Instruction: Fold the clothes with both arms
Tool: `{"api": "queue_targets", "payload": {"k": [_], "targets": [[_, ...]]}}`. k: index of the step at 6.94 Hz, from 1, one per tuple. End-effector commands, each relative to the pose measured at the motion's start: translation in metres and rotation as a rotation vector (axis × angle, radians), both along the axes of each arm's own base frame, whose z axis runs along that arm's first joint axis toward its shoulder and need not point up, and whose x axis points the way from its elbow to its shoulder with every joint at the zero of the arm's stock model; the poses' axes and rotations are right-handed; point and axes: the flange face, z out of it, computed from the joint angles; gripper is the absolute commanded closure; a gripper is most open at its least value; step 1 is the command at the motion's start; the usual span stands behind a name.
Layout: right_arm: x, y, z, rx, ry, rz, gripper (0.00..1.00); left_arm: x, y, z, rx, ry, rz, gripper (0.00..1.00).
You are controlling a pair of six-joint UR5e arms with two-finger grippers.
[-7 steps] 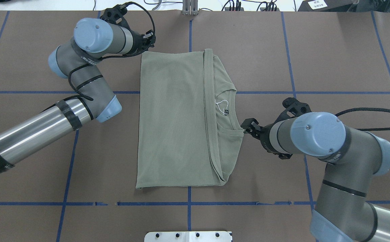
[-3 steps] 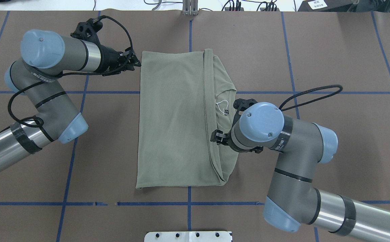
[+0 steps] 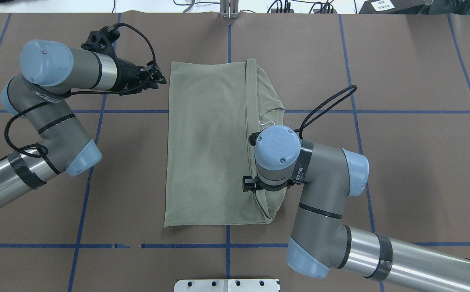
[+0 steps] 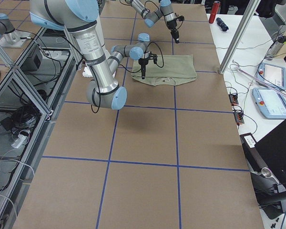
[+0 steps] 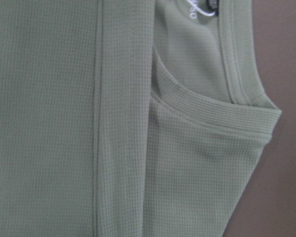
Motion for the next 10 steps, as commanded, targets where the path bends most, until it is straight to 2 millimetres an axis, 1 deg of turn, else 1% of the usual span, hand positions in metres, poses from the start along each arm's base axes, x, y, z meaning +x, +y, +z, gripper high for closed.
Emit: {"api": "queue_targets", "payload": {"k": [1,3,4,5,6,7,8,9,10], "targets": [[-0.015,0.003,0.003,0.007,0.017,-0.092,0.0,0.0,0.002,0.006,-0.008,-0.005,0.002,0.63],[-0.022,0.014,0.003,-0.007,0.015,-0.118,0.0,0.0,0.002,0.007,-0.01,-0.006,0.001,0.63],[-0.022,0.016,0.005,-0.006,0.018,-0.122,0.0,0.0,0.002,0.007,-0.01,-0.006,0.001,0.63],[-0.021,0.018,0.012,-0.01,0.029,-0.125,0.0,0.0,0.002,0.007,-0.01,-0.006,0.001,0.62],[-0.015,0.018,0.014,-0.023,0.06,-0.122,0.0,0.0,0.002,0.007,-0.01,-0.006,0.001,0.62],[-0.001,0.014,0.016,-0.014,0.079,-0.133,0.0,0.0,0.002,0.007,-0.01,-0.006,0.001,0.62],[0.025,0.009,0.028,0.005,0.088,-0.148,0.0,0.0,0.002,0.007,-0.01,-0.006,0.001,0.62],[0.05,0.002,0.054,0.022,0.112,-0.162,0.0,0.0,0.002,0.007,-0.01,-0.006,0.001,0.62],[0.073,0.005,0.083,0.019,0.143,-0.162,0.0,-0.001,0.003,0.006,-0.011,-0.002,0.0,0.62]]}}
